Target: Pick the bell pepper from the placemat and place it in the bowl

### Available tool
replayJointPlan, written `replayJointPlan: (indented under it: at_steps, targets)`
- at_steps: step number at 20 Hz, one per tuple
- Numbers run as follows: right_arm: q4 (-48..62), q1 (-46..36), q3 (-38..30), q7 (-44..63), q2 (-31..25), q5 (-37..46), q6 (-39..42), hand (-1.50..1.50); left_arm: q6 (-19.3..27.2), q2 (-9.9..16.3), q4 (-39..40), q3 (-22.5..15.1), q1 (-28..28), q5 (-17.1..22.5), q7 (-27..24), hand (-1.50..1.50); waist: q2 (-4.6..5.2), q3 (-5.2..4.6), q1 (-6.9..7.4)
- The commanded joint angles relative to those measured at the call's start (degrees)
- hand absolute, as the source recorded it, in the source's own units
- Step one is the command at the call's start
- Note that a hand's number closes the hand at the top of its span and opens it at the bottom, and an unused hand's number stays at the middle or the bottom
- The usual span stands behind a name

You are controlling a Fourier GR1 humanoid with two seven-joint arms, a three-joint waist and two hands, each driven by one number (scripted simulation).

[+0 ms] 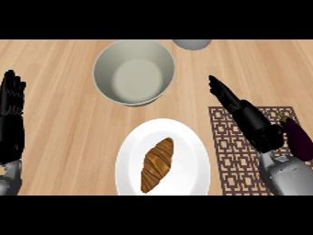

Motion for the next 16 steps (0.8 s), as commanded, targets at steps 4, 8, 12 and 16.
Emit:
replayJointPlan:
  at_steps: [4, 8, 12, 16]
  targets:
    - [-3.6, 10.6, -0.7, 6.3, -2.7, 7.1, -7.5, 1.5, -5.7, -1.4, 0.5, -3.6, -1.1, 3.0, 7.0, 0.0, 0.01, 1.13, -2.38]
    - [0.0, 11.4, -8.2, 5.9, -11.6, 23.0, -20.2, 1.5, -5.9, -5.3, 3.3, -6.0, 1.5, 4.7, 7.4, 0.0, -0.41, 0.69, -7.95]
    - [-9.2, 21.1, -9.8, -5.4, 3.3, 19.0, -34.4, -1.5, -7.3, -5.5, 2.9, -6.7, 0.4, 5.7, 9.9, 0.0, -0.59, 1.33, -6.56]
    - [-18.8, 33.4, -6.4, -16.5, 5.8, 23.1, -39.7, -1.5, -7.8, -6.5, 2.2, -8.1, -1.3, 5.5, 12.0, 0.0, -0.3, 1.19, -3.91]
